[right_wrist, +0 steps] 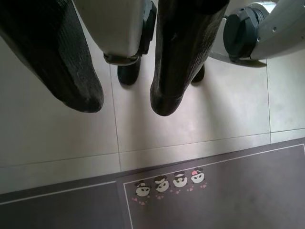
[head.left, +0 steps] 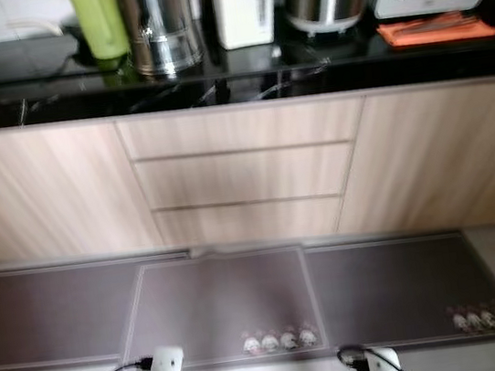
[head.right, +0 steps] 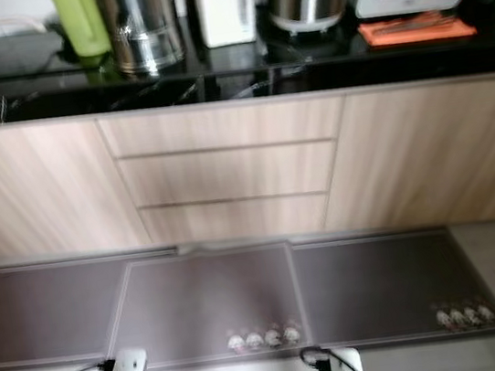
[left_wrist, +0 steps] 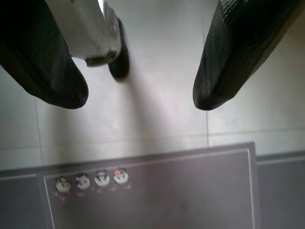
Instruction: Kitchen organization
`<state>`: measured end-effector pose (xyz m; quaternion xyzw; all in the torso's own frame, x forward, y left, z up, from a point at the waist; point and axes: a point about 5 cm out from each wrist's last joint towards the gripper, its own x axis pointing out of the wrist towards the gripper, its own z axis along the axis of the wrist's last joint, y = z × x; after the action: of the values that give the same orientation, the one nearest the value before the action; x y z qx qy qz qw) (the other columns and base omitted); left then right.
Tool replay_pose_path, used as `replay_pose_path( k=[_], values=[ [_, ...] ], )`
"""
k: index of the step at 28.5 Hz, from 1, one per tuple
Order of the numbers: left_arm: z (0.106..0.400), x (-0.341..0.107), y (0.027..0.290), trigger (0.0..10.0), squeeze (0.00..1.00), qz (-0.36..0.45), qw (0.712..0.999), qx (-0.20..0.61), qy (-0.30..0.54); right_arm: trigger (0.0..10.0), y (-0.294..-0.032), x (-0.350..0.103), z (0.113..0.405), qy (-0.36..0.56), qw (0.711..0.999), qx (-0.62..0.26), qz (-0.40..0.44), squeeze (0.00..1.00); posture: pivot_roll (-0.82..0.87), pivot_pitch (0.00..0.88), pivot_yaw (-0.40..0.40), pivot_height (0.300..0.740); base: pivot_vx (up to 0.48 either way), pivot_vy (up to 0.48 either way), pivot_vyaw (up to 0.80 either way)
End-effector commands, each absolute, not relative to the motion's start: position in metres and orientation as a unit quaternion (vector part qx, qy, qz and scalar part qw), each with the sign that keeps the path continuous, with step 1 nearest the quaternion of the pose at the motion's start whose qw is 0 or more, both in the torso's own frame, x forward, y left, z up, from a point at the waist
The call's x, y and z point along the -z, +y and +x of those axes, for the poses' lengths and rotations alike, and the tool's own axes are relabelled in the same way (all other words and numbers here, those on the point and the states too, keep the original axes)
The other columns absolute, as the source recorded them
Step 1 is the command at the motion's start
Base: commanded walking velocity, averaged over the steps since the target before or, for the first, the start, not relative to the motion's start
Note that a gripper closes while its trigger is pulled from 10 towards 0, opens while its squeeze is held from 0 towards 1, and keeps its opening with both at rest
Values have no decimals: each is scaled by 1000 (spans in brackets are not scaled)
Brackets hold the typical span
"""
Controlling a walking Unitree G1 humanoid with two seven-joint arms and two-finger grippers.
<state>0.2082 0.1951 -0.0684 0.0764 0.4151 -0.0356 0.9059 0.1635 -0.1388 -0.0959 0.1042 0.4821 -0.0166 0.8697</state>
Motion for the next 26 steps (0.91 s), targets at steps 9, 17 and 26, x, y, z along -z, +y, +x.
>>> replay_pose_path(
  k=[9,17,26],
  values=[
    [202,73,194,10000,0,74,899,34,430,10000,-139,95,165,486,867,25,111,0,133,9,-42,740,0,0,-258],
    [198,74,195,10000,0,66,898,24,434,10000,-137,95,166,488,867,15,102,0,133,19,-48,740,0,0,-724],
    [198,73,201,10000,0,56,902,12,429,10000,-140,96,164,492,865,12,98,0,137,18,-50,740,0,0,-715]
  ],
)
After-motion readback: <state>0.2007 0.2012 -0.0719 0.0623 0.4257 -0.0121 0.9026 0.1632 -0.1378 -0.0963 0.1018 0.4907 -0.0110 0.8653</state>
